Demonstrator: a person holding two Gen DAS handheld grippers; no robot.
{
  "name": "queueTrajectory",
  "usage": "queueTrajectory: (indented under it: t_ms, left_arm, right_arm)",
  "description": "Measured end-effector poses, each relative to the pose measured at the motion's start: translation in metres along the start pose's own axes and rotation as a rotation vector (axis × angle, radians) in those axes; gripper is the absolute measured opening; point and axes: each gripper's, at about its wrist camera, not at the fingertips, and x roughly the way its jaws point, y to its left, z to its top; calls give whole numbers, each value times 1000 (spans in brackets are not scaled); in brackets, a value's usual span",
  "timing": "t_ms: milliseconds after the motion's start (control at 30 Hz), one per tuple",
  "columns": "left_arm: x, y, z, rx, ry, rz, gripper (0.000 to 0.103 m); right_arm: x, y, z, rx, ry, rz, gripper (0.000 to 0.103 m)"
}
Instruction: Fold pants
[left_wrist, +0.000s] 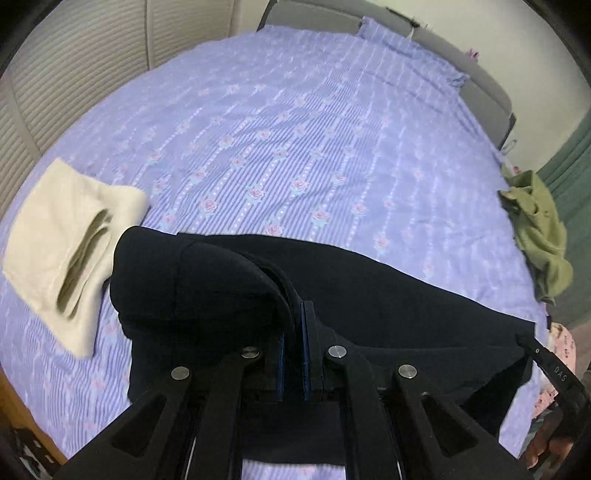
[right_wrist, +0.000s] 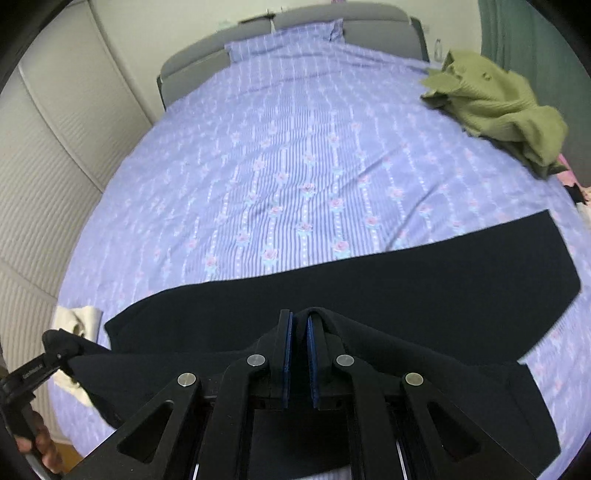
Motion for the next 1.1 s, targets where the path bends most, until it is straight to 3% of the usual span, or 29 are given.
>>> queueTrajectory:
  t_ms: [167,367,467,500,533,567,600,633,700,900,1100]
  left_arm:
    - [46,6,20,-6,57,45,9]
    - [92,5,39,5,130,90,13]
    - [105,0,45,41,159,148,24]
    - [104,-4,45,64,148,181,43]
    - [98,-8,45,88,120,208,70]
    - [89,-12,44,108,85,211,79]
    - [76,-16,42,129,38,197,85]
    - [68,-20,41,144,20,187,85]
    - [51,-27,35,179,11,166,85]
    - [4,-43,-6,286,-5,95,85]
    - [-52,-73,-66,457,-8,7,85]
  right_arm:
    - [59,5,23,-16,96,-20,9]
    - [101,9,32,-56,161,-62,9]
    - [111,8,34,-50,207,-64,15]
    - [110,8,35,-50,215,-58,19]
    - [107,9,35,-48,217,-42,33]
    - [102,11,35,-50,215,-24,47]
    - [95,13,35,-57,201,-15,55]
    - [85,17,35,-76,170,-18,66]
    - [62,24,34,-123,111,-19,69]
    - [-1,26,12,-183,55,15,69]
    - [-68,-1,-49,-160,50,-38,69]
